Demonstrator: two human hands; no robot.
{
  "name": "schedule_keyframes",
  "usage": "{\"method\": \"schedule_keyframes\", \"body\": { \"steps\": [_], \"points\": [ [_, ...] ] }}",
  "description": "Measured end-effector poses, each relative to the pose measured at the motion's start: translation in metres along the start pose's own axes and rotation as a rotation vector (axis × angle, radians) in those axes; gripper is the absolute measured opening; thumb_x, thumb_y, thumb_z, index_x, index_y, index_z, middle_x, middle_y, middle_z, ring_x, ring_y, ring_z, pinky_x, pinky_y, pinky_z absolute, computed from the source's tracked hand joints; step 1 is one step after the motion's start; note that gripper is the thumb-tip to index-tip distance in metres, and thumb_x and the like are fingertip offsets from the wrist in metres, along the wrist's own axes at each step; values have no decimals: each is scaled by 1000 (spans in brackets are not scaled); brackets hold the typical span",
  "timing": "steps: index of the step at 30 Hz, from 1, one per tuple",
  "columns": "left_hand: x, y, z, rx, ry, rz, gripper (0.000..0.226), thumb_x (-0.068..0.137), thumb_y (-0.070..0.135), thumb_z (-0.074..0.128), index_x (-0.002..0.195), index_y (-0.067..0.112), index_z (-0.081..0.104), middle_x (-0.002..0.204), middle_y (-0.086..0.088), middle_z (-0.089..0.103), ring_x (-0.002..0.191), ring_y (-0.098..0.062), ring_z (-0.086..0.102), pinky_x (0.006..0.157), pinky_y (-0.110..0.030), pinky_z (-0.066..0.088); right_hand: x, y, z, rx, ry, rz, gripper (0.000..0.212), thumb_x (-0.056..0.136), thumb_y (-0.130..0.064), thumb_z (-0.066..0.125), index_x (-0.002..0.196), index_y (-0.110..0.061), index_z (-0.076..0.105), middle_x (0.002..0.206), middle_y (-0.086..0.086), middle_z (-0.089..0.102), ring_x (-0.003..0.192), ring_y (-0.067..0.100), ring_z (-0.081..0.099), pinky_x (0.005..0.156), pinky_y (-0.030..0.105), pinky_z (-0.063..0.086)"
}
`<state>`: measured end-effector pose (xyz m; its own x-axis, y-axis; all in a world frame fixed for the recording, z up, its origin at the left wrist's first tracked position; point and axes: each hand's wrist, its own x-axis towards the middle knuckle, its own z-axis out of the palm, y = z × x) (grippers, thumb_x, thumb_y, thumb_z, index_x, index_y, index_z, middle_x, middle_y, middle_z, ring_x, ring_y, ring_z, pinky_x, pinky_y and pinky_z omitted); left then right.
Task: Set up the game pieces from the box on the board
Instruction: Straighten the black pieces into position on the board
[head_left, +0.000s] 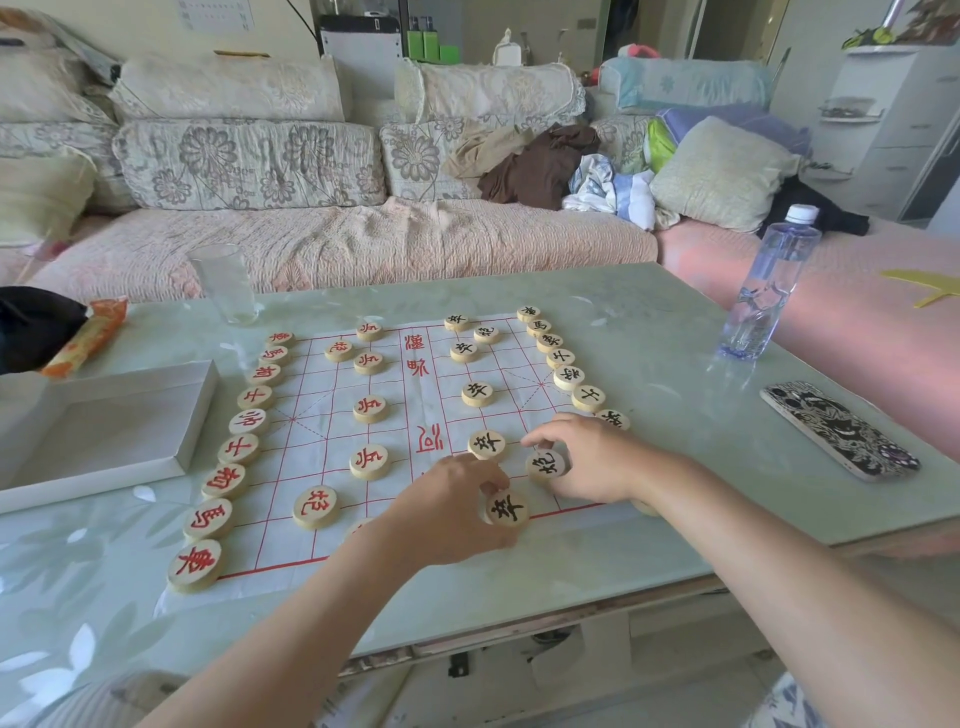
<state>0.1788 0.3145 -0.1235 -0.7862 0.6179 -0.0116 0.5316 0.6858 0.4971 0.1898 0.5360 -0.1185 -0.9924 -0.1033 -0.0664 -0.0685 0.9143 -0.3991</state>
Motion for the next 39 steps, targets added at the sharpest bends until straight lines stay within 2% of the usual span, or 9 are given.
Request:
{"method": "schedule_keyframes", "body": {
  "steps": [8, 13, 17, 20, 23, 27, 30, 35, 39],
  "points": [
    [-1, 2, -1, 18, -6, -14, 55, 69, 50, 78, 117, 30, 59, 109, 11, 56, 94, -9, 50, 73, -19, 38, -3, -1, -1, 1, 1, 5, 50, 83, -43, 66, 132, -39, 57, 127, -13, 53, 118, 9, 51, 97, 26, 42],
    [-4, 10, -7, 19, -7, -19, 76, 68, 60, 74, 133, 33, 46, 114, 16, 48, 102, -7, 46, 85, -23, 41, -14, 9, -25, 126, 103, 27, 53, 81, -34, 73, 130, -41, 55, 117, -19, 53, 75, -12, 45, 79, 18, 35],
    [6, 35, -6, 44, 205, 122, 55, 80, 48, 68, 129, 29, 52, 111, 13, 51, 101, -6, 42, 82, -20, 34, -35, 36, -47, 196, 247, 100, 35, 85, -25, 70, 113, -44, 63, 104, -19, 62, 67, -10, 52, 72, 17, 39],
    [20, 63, 11, 46, 207, 174, 42, 86, 36, 65, 126, 26, 55, 111, 9, 56, 105, -11, 45, 83, -19, 34, -55, 56, -45, 187, 220, 138, 27, 84, -20, 69, 104, -37, 67, 98, -17, 66, 70, -15, 52, 71, 17, 40],
    [33, 85, 34, 25, 150, 189, 38, 87, 35, 64, 123, 25, 58, 109, 7, 57, 105, -14, 49, 84, -23, 39, -71, 66, -46, 192, 172, 162, 24, 78, -22, 68, 94, -40, 64, 98, -18, 65, 69, -14, 53, 72, 19, 41],
    [45, 107, 57, 5, 109, 166, 37, 83, 34, 65, 119, 24, 59, 108, 6, 59, 103, -15, 52, 85, -30, 46, -89, 69, -50, 170, 79, 151, 30, 71, -34, 78, 91, -38, 55, 83, -39, 56, 63, -14, 49, 59, 10, 37],
    [52, 111, 68, 16, 93, 126, 38, 80, 31, 67, 115, 21, 59, 106, 2, 61, 102, -18, 54, 85, -34, 48, -96, 68, -47, 193, 33, 129, 39, 72, -41, 81, 95, -33, 50, 75, -48, 49, 54, 0, 47, 51, 13, 37],
    [55, 108, 73, -79, 144, 78, 32, 79, 22, 68, 111, 19, 63, 102, 1, 64, 92, -17, 58, 80, -29, 48, -93, 69, -43, 206, 56, 92, 30, 78, -37, 79, 94, -31, 55, 66, -47, 49, 55, -12, 48, 51, 14, 33],
    [54, 108, 72, -82, 145, 90, 35, 80, 22, 68, 115, 20, 62, 102, 3, 65, 87, -14, 57, 77, -25, 48, -88, 72, -43, 211, 32, 98, 30, 75, -38, 79, 92, -36, 55, 80, -37, 59, 58, -12, 50, 53, 12, 34]
  ]
}}
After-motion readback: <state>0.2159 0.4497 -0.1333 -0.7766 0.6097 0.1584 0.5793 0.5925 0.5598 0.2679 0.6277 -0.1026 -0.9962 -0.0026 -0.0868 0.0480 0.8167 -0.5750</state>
